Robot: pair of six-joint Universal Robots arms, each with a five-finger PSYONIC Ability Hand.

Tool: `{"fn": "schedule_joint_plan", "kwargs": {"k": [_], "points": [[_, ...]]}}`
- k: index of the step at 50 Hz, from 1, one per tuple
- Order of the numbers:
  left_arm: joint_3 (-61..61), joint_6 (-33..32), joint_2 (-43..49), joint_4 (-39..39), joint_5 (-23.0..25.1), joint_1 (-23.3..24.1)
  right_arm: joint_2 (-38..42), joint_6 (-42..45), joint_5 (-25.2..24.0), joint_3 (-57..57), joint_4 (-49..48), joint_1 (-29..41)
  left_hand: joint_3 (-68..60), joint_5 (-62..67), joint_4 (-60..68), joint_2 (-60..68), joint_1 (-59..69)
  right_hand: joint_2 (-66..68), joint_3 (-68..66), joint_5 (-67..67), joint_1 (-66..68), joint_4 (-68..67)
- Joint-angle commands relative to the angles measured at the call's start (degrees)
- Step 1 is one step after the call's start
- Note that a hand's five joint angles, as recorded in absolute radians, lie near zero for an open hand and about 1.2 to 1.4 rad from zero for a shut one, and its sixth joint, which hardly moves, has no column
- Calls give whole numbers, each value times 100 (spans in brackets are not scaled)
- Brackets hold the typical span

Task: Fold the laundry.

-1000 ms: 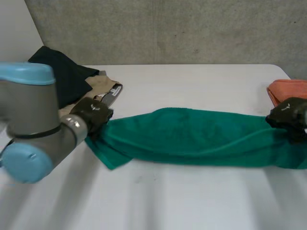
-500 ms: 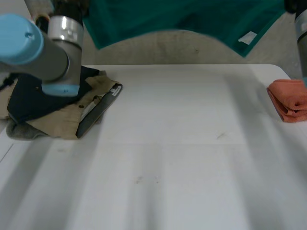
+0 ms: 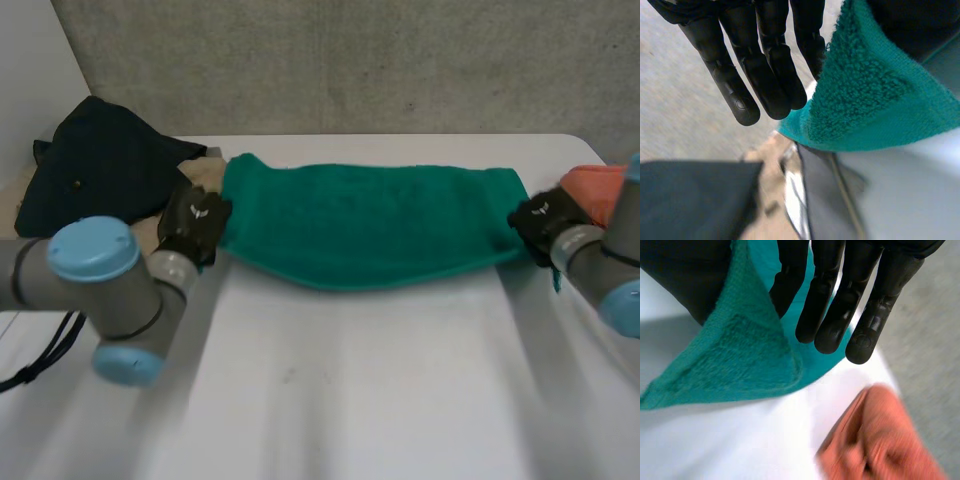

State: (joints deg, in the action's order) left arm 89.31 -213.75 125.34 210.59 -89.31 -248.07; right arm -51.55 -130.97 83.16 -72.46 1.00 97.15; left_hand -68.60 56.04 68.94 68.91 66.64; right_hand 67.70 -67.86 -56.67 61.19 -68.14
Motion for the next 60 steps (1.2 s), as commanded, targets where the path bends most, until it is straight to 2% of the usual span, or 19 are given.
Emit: {"fn": "schedule_joint_plan", "kwargs": {"k": [1,5,6,9,11,15,19,24,27,33,39,45,46,47,48,52,57,60], "points": [[1615,-421,-1616,-1220,1,-66,-1442,412,-141,-1057,1856,-679,-1140,1396,1106,1109,1336,1230,-1214,-1333,1881,-1186],[2204,-527,-2443,-2476,-34,-5,-2032,1210,-238,-1821,2586,-908,-1140,1396,1106,1109,1336,1230,-1214,-1333,1881,-1186],[2353,-518,-2662,-2992,-43,39,-2147,1388,-238,-1981,2702,-978,-1140,1396,1106,1109,1336,1230,-1214,-1333,1881,-1186],[2504,-518,-2813,-3846,-17,144,-2403,2012,-212,-2430,2949,-1339,-1140,1396,1106,1109,1336,1230,-1214,-1333,1881,-1186],[2469,-509,-2796,-4016,1,162,-2403,2189,-247,-2501,2941,-1462,-1140,1396,1106,1109,1336,1230,-1214,-1333,1881,-1186],[2145,-536,-2533,-3614,-17,189,-2324,2076,-265,-2431,2573,-1498,-1140,1396,1106,1109,1336,1230,-1214,-1333,1881,-1186],[1574,-483,-1997,-2972,-43,171,-1702,1602,-212,-1949,1669,-1419,-1140,1396,1106,1109,1336,1230,-1214,-1333,1881,-1186],[547,-457,-1137,-2305,-148,224,-1156,1267,-238,-1368,1078,-1032,-1140,1396,1106,1109,1336,1230,-1214,-1333,1881,-1186],[19,-448,-679,-2207,-376,268,-692,1100,-203,-886,797,-822,-1140,1396,1106,1109,1336,1230,-1214,-1333,1881,-1186],[-1257,-483,490,-2224,-1299,311,83,1073,-168,3,322,-610,-1140,1396,1106,1109,1336,1230,-1214,-1333,1881,-1186],[-1907,-518,1027,-2110,-1370,400,803,1099,7,829,-205,-338,-1140,1396,1106,1109,1336,1230,-1214,-1333,1881,-1186],[-2479,-527,1344,-1636,-1379,443,1244,1100,148,1225,-706,-188,-1042,1298,1009,1011,1238,1230,-1214,-1333,1881,-1186],[-2505,-527,1370,-1566,-1379,444,1366,1073,200,1322,-855,-127,458,-202,-491,-489,-261,153,-138,-256,804,-109],[-2532,-544,1396,-1347,-1370,487,1437,1082,305,1375,-996,-74,5860,-5604,-5894,-5891,-5664,-5770,5786,5667,-5119,5814],[-2523,-562,1388,-1206,-1370,540,1464,1082,376,1384,-1058,-56,5460,-5204,-5494,-5492,-5264,-5770,5786,5667,-5119,5814],[-2444,-562,1257,-1073,-1431,628,1350,810,746,1297,-1322,31,5860,-5604,-5894,-5891,-5664,-5770,5786,5667,-5119,5814],[-2094,-509,835,-1081,-1432,602,640,64,711,753,-1287,41,5860,-5604,-5894,-5891,-5664,-5770,5786,5667,-5119,5814],[-1716,-492,484,-1081,-1397,567,-186,-516,448,173,-1278,-3,5860,-5604,-5894,-5891,-5664,-5770,5786,5667,-5119,5814]]}}
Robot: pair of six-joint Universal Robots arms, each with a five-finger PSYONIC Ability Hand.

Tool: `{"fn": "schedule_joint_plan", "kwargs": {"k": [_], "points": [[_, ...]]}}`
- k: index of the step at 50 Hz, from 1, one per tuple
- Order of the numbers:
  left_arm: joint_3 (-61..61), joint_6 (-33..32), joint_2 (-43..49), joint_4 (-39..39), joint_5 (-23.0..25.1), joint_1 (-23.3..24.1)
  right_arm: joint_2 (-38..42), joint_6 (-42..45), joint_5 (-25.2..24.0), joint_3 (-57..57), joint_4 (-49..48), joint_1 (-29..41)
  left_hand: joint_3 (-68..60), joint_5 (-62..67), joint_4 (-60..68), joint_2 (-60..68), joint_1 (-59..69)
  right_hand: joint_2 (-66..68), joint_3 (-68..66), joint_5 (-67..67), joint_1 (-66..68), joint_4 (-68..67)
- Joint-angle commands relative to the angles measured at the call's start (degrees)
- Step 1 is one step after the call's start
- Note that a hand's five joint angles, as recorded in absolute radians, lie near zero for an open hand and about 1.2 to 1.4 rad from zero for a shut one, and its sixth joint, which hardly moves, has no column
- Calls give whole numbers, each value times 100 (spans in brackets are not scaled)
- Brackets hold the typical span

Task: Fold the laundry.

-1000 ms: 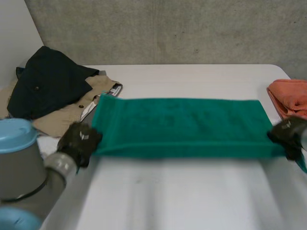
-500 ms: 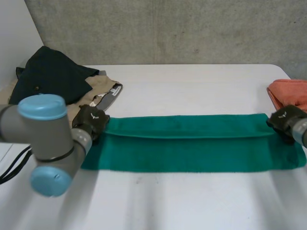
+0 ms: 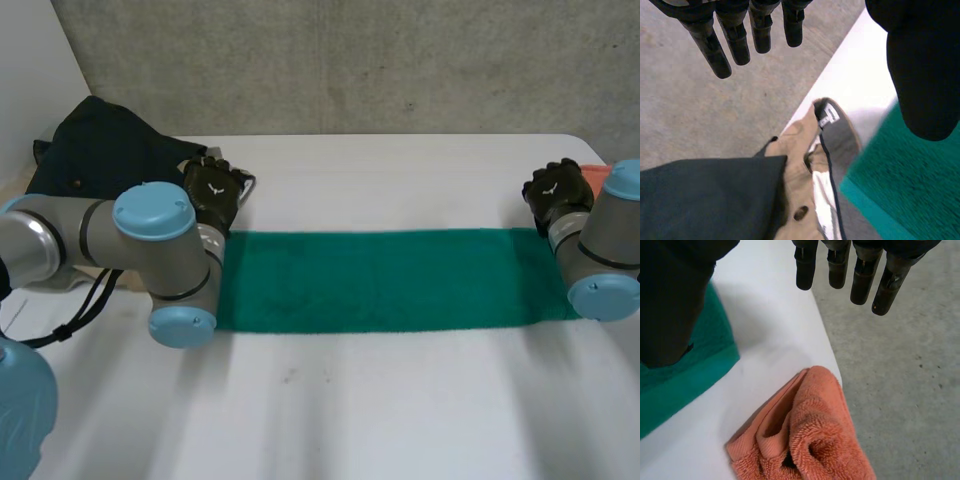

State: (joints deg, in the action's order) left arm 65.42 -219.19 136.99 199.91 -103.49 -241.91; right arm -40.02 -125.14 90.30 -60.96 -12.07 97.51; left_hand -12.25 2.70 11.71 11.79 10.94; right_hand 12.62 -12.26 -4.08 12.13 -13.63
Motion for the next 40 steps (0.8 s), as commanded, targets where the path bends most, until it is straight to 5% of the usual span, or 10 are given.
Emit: {"fn": "schedule_joint_plan", "kwargs": {"k": [1,9,16,27,29,31,40], "points": [[761,52,-778,-5,30,-58,-1516,-1223,-380,-1128,29,-73,225,-270,-171,-179,-94,-262,226,408,-213,363],[1754,122,-1692,-22,48,-93,-2642,-1461,-1794,-2402,1002,-943,225,-270,-171,-179,-94,-262,226,408,-213,363],[2572,631,-2132,48,346,-23,-2591,-1409,-2288,-2904,1401,-1567,225,-270,-171,-179,-94,536,-571,-389,585,-434],[2704,772,-2071,48,566,56,-1431,-907,-2438,-2703,636,-1717,225,-270,-171,-179,-94,1478,-1513,-1332,1527,-1377],[2713,772,-2080,48,558,65,-1246,-907,-2447,-2580,635,-1726,225,-270,-171,-179,-94,3168,-3204,-3022,3217,-3067],[2722,772,-2115,48,566,65,-1184,-916,-2377,-2466,618,-1752,225,-270,-171,-179,-94,6720,-6756,-6574,6769,-6619],[2888,781,-2536,31,566,82,-1562,-802,-2043,-2404,407,-2332,225,-270,-171,-179,-94,6738,-6774,-6592,6787,-6637]]}}
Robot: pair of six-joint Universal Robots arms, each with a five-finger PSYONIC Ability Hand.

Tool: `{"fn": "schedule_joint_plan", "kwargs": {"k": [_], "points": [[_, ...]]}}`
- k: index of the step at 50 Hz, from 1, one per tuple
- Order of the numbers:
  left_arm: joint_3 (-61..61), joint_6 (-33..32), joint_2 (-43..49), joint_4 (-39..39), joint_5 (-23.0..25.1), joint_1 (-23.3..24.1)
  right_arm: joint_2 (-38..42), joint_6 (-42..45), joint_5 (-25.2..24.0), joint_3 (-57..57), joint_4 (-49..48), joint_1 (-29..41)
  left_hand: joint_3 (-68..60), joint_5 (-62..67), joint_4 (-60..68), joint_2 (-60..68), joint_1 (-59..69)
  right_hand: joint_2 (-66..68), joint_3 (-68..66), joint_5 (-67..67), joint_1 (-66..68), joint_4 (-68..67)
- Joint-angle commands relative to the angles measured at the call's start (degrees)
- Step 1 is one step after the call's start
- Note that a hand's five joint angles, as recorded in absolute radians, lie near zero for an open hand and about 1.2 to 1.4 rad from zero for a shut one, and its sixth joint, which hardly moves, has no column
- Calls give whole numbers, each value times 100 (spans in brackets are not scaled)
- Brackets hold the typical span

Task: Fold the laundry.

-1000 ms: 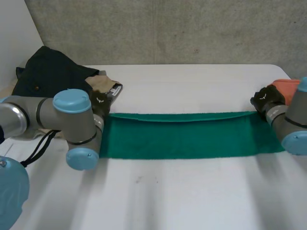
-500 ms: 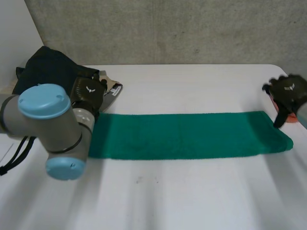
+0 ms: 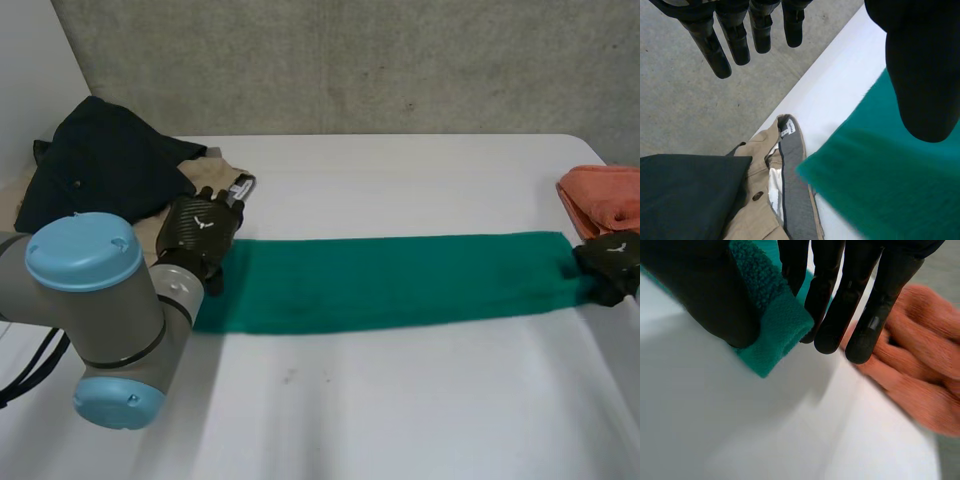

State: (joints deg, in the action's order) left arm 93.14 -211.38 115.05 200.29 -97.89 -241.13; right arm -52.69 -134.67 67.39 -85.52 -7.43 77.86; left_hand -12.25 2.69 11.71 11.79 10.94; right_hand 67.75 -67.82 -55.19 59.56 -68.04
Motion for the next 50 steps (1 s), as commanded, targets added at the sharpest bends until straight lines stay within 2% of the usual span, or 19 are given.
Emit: {"fn": "schedule_joint_plan", "kwargs": {"k": [1,8,12,16,19,22,23,26,30,33,39,42,43,46,50], "points": [[126,0,-378,-8,7,5,-294,221,292,61,-66,-438,225,-269,-171,-179,-94,1225,-1218,-1481,2044,-1196],[240,0,-633,-34,7,-21,-382,1241,846,167,-110,-763,225,-269,-171,-179,-94,1225,-1218,-1481,2044,-1196],[275,9,-660,-34,7,-30,-478,1198,820,167,-154,-422,225,-269,-171,-179,-94,1225,-1218,-1481,2044,-1196],[293,18,-704,-34,-2,-57,-935,654,671,97,-426,605,225,-269,-171,-179,-94,1225,-1218,-1481,2044,-1196],[301,18,-765,-43,-28,-66,-1243,337,259,-35,-899,1798,225,-269,-171,-179,-94,1225,-1218,-1481,2044,-1196],[319,18,-809,-43,-28,-66,-1261,301,3,-79,-1094,2469,225,-269,-171,-179,-94,1225,-1218,-1481,2044,-1196],[319,27,-818,-52,-37,-66,-1200,336,-180,-88,-1225,2984,225,-269,-171,-179,-94,1225,-1218,-1481,2044,-1196],[389,18,-870,-52,-20,-66,-859,363,-489,-18,-1471,3829,225,-269,-171,-179,-94,1225,-1218,-1481,2044,-1196],[425,18,-897,-52,-11,-74,-156,564,-595,192,-1867,4727,225,-269,-171,-179,-94,1225,-1218,-1481,2044,-1196],[425,27,-888,-43,-11,-74,249,766,-648,351,-1991,5150,225,-269,-171,-179,-94,1225,-1218,-1481,2044,-1196],[398,18,-836,-17,-2,-101,585,1136,-806,360,-2000,5354,225,-269,-171,-179,-94,1225,-1218,-1481,2044,-1196],[319,18,-827,10,-2,-83,462,1075,-631,352,-1965,5310,225,-269,-171,-179,-94,-4384,4392,4128,-3565,4414],[310,18,-818,10,-2,-83,314,927,-491,282,-1965,5301,225,-269,-171,-179,-94,-5775,5782,5519,-4956,5804],[118,36,-739,19,-11,-13,-179,233,-139,80,-1947,5065,225,-269,-171,-179,-94,-5775,5782,5519,-4956,5804],[-85,185,-634,19,-11,145,-935,-1086,248,-325,-1614,4116,225,-269,-171,-179,-94,-5775,5782,5519,-4956,5804]]}}
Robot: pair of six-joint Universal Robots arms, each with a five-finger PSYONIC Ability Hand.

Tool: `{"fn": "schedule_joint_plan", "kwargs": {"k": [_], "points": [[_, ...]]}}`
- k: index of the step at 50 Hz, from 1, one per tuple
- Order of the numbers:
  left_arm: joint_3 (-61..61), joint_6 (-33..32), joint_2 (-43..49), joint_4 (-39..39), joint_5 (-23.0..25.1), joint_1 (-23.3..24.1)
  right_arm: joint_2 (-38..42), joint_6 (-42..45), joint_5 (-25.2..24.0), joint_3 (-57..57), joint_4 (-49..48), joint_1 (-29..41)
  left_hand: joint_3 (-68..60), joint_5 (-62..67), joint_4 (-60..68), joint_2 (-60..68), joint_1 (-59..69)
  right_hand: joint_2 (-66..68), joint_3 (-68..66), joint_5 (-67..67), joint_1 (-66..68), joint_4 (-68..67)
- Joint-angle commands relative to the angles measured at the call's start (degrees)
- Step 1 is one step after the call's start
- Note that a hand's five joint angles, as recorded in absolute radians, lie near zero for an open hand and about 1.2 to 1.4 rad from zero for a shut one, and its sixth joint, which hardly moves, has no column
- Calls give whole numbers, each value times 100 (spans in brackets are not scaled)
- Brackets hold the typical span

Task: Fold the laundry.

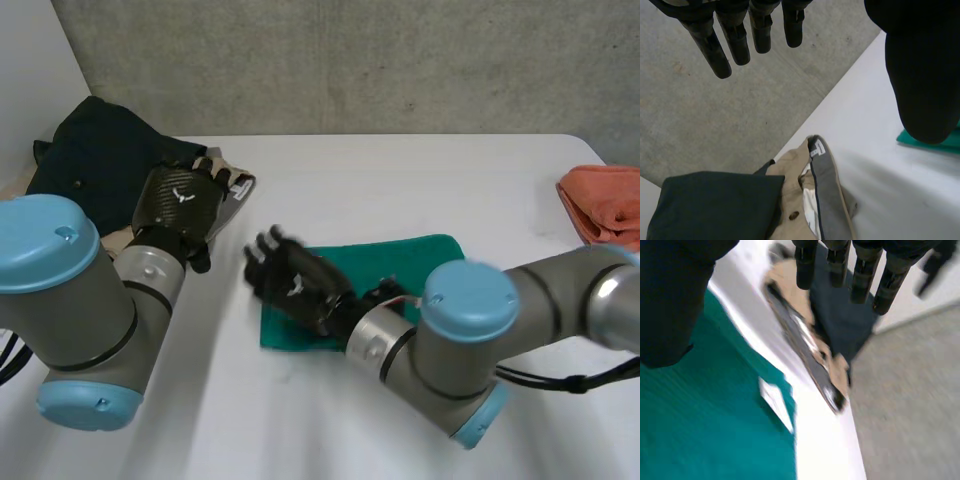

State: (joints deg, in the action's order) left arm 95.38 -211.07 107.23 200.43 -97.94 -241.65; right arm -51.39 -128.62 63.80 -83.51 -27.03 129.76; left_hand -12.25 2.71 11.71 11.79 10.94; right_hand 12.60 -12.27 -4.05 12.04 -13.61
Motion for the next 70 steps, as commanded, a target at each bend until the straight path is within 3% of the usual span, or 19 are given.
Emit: {"fn": "schedule_joint_plan", "kwargs": {"k": [1,5,11,15,16,20,26,30,34,39,42,45,46,48,51,56,60,66,70], "points": [[-344,189,175,4,-6,250,-1249,-2102,694,-657,583,-1380,225,-271,-171,-179,-94,-260,227,405,-204,361],[-546,294,395,4,-6,496,-1409,-2816,669,-912,1329,-1918,225,-271,-171,-179,-94,-260,227,405,-204,361],[-740,312,668,4,-15,760,-1181,-2494,677,-1282,1701,-2376,225,-271,-171,-179,-94,-85,52,231,-30,186],[-732,312,712,-4,-6,821,-856,-1756,818,-1335,1727,-2543,225,-271,-171,-179,-94,2063,-2096,-1918,2119,-1962],[-723,312,712,-13,-6,830,-742,-1580,827,-1291,1728,-2587,225,-271,-171,-179,-94,3535,-3568,-3390,3591,-3435],[-670,321,694,-22,3,830,-627,-1368,914,-1099,1692,-2614,225,-271,-171,-179,-94,6729,-6762,-6583,6784,-6628],[-530,321,545,-57,-6,813,-705,-1289,1459,-694,1578,-2526,225,-271,-171,-179,-94,6740,-6773,-6595,6796,-6639],[-398,321,290,-57,3,760,-890,-1131,1583,-360,1534,-1869,225,-271,-171,-179,-94,6740,-6773,-6595,6796,-6639],[-275,329,123,-57,3,593,-768,-561,1565,18,1473,-753,225,-271,-171,-179,-94,6740,-6773,-6595,6796,-6639],[-134,329,-18,-57,3,365,-180,572,1137,177,1043,258,225,-271,-171,-179,-94,6740,-6773,-6595,6796,-6639],[-90,338,-35,-57,-41,277,119,969,732,229,972,628,225,-271,-171,-179,-94,6740,-6773,-6595,6796,-6639],[-90,338,-44,-57,-76,162,278,988,634,352,972,717,225,-271,-171,-179,-94,6740,-6773,-6595,6796,-6639],[-90,338,-44,-57,-76,136,261,788,703,387,972,717,225,-271,-171,-179,-94,3266,-3299,-3120,3321,-3165],[-99,347,-44,-48,-77,92,182,445,826,379,963,717,225,-271,-171,-179,-94,-67,34,212,-11,167],[-142,356,-36,-31,-76,92,-116,-942,1029,300,971,533,225,-271,-171,-179,-94,-260,227,405,-204,361],[-335,470,-27,-13,-59,179,-1256,-3794,924,-191,1007,-502,225,-271,-171,-179,-94,-260,227,405,-204,361],[-731,952,70,-57,-59,408,-1794,-5151,845,-359,1242,-1013,221,-266,-166,-175,-89,-260,227,405,-204,361],[-1425,1867,684,-425,-33,979,-1796,-5367,853,-123,2210,-1463,-31,-14,86,78,163,-260,227,405,-204,361],[-1812,2034,1150,-935,-59,1261,-1156,-5288,853,465,2720,-1428,-48,3,103,95,180,-260,227,405,-204,361]]}}
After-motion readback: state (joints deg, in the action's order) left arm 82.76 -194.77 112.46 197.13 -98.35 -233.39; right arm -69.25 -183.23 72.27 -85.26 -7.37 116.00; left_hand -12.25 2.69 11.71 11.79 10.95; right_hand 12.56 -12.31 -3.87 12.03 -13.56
